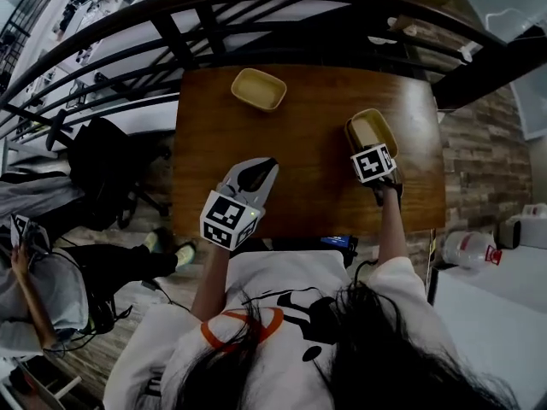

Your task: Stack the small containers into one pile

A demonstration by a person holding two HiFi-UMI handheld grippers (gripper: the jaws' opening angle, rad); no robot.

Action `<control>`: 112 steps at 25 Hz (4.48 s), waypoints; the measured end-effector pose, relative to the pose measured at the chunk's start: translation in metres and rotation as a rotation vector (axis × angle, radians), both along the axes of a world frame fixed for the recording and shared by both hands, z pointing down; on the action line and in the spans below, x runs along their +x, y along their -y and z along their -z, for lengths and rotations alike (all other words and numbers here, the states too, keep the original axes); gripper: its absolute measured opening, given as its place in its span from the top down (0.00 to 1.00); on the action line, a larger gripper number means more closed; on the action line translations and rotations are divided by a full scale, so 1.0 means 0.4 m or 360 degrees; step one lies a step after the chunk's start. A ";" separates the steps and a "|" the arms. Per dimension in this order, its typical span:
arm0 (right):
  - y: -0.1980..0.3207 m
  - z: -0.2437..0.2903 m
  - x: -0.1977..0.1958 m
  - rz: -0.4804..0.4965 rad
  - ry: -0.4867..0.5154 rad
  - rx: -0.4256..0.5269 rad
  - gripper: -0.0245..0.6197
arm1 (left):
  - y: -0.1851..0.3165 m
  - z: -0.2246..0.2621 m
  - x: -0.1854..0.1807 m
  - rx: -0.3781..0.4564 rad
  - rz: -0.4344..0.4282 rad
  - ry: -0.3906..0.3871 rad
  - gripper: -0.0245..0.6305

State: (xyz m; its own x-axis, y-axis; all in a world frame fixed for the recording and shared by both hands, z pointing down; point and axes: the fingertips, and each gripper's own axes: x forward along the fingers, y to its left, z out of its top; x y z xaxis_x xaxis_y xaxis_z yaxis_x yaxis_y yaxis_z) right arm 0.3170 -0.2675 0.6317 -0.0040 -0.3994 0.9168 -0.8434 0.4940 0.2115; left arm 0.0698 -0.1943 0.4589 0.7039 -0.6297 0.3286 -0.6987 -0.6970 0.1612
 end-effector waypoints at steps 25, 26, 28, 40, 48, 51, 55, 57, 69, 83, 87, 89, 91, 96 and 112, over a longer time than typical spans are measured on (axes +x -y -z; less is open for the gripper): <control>0.121 0.158 -0.512 0.0796 0.0237 0.0264 0.73 | -0.054 0.002 -0.249 -0.0015 0.0403 0.0020 0.95; 0.129 0.152 -0.539 0.0817 0.0241 0.0257 0.72 | -0.057 0.001 -0.261 -0.0019 0.0404 0.0020 0.95; 0.135 0.134 -0.581 0.0849 0.0231 0.0235 0.72 | -0.073 -0.002 -0.281 -0.0027 0.0400 0.0015 0.95; 0.256 -0.010 -0.755 0.0921 0.0061 0.0087 0.72 | -0.065 -0.017 -0.437 -0.0050 0.0395 0.0019 0.95; 0.295 -0.093 -0.767 0.0862 -0.0057 0.0018 0.72 | -0.070 -0.044 -0.530 -0.0093 0.0420 0.0041 0.95; 0.304 -0.118 -0.762 0.0815 -0.0094 0.0007 0.76 | -0.067 -0.049 -0.557 -0.0092 0.0420 0.0045 0.95; 0.295 -0.130 -0.756 0.0725 -0.0085 0.0012 0.89 | -0.074 -0.056 -0.579 -0.0113 0.0421 0.0045 0.95; 0.283 -0.130 -0.757 0.0685 -0.0040 0.0005 0.90 | -0.076 -0.062 -0.585 -0.0119 0.0417 0.0051 0.95; 0.191 -0.002 -0.741 0.0711 0.0110 0.0095 0.90 | -0.032 -0.038 -0.541 -0.0085 0.0284 0.0018 0.95; 0.008 0.152 -0.459 0.0552 0.0177 0.0165 0.90 | -0.012 -0.009 -0.247 -0.0040 -0.0010 -0.0024 0.95; -0.040 0.166 -0.344 0.0480 0.0162 0.0165 0.90 | -0.013 -0.009 -0.151 -0.0039 -0.0081 -0.0036 0.95; -0.059 0.167 -0.288 0.0433 0.0155 0.0155 0.90 | -0.013 -0.010 -0.109 -0.0041 -0.0110 -0.0043 0.95; -0.076 0.163 -0.234 0.0385 0.0146 0.0142 0.90 | -0.012 -0.012 -0.068 -0.0043 -0.0137 -0.0050 0.95; -0.111 0.140 -0.100 0.0302 0.0134 0.0102 0.90 | -0.016 -0.013 0.047 -0.0041 -0.0194 -0.0066 0.95; -0.084 0.049 0.043 0.0231 0.0166 -0.0055 0.90 | 0.005 -0.027 0.169 -0.0049 -0.0103 -0.0039 0.95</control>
